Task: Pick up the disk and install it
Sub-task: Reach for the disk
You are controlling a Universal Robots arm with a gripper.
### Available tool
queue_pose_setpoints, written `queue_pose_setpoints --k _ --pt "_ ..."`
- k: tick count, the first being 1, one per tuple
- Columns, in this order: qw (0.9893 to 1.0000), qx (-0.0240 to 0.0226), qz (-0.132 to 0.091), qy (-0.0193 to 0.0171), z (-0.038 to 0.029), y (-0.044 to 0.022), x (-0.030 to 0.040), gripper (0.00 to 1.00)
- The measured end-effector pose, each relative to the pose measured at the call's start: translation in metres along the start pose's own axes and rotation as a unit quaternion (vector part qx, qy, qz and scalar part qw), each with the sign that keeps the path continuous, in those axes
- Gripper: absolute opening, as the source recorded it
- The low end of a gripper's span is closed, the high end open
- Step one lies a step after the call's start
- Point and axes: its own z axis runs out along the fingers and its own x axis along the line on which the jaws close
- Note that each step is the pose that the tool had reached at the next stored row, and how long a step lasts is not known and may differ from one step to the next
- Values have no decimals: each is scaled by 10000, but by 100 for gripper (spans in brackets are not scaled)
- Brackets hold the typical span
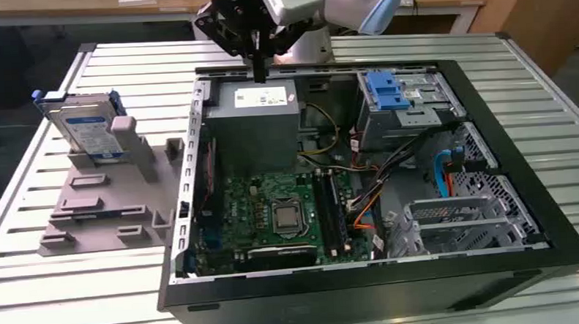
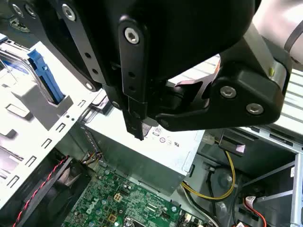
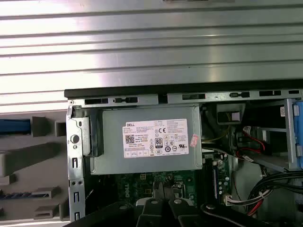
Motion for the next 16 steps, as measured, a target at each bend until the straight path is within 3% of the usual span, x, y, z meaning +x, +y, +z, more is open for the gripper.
queue_pose_setpoints --k 16 --pt "10000 0 0 0 -1 -3 39 11"
